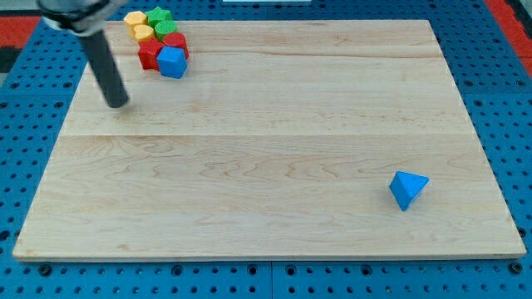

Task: Push group of blocks right a bit

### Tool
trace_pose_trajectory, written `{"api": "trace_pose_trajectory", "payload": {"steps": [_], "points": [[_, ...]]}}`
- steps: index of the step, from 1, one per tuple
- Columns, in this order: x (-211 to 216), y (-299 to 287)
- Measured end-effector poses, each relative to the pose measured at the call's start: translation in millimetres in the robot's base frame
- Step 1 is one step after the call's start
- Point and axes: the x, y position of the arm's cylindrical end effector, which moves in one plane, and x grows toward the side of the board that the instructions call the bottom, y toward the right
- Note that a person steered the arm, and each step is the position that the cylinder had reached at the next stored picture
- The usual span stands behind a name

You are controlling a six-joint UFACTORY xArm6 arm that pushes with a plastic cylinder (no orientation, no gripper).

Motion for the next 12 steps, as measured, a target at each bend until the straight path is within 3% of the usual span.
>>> {"api": "trace_pose_trajectory", "payload": {"steps": [1,2,3,4,8,10,11,12], "points": [[-41,-56],[-71,-61],[-153,-54],[-181,-50],[-179,11],[-135,47],[-114,43],[-128,-45]]}}
